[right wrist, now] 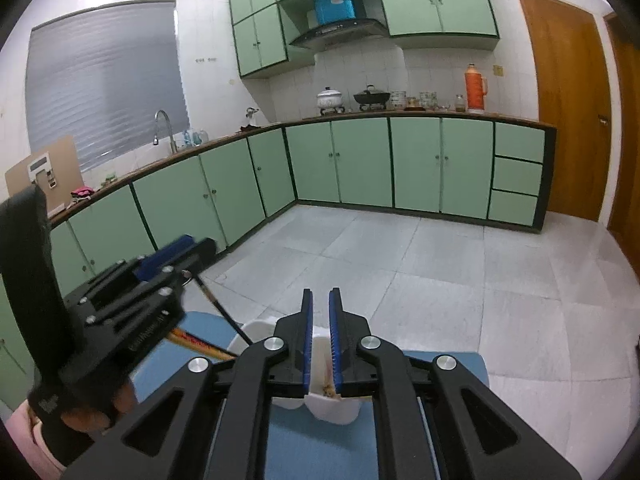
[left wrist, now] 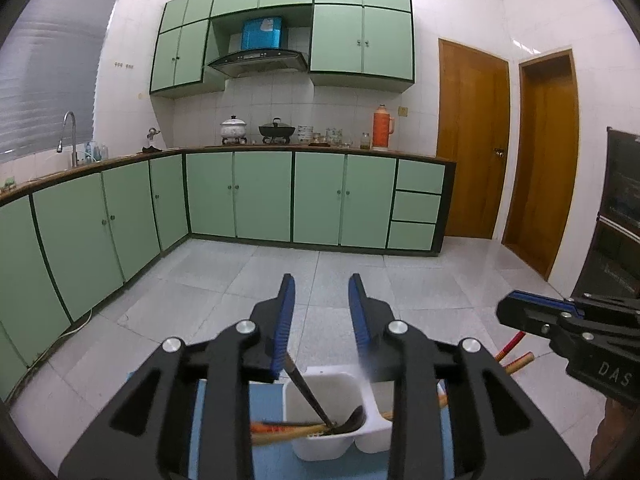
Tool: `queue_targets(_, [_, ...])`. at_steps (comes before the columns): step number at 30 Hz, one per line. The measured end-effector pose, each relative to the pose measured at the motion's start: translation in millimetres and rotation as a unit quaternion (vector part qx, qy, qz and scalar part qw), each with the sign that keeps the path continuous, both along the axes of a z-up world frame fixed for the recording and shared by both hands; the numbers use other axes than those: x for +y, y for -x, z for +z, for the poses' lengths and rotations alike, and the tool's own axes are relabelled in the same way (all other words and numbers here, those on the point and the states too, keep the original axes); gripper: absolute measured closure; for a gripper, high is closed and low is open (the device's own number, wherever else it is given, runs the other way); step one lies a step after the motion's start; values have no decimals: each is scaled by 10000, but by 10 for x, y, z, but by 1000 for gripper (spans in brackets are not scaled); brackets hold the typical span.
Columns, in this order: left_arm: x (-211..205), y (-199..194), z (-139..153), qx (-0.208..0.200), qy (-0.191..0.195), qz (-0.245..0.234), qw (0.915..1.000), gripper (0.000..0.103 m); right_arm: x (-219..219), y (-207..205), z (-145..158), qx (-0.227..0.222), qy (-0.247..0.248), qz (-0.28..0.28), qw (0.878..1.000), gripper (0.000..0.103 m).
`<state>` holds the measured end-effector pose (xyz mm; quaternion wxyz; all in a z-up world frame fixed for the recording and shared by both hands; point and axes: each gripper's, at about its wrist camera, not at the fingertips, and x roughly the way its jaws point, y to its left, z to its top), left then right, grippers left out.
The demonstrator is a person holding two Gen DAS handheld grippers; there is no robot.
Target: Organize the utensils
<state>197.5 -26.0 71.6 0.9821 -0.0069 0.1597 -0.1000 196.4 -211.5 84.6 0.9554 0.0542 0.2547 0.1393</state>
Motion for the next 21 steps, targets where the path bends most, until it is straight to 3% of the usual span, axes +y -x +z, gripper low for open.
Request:
queue_targets(5, [147,237,193,-230,154,68,9996,55,-160,234,174,-221,-171,-163,9995,76])
queue_targets(7, [146,354,263,-311,133,104,9994,44,-179,344,236,-310,-145,-220,9992,64])
queue_targets(13, [128,806,382,-485,121,75,9987,22,-232,769,309,-472,-155,-404,9980,54])
queue_targets(21, [143,1352,373,-375,-30,59,9993,12,-317,1320,206,-419,-200,-639,9969,32])
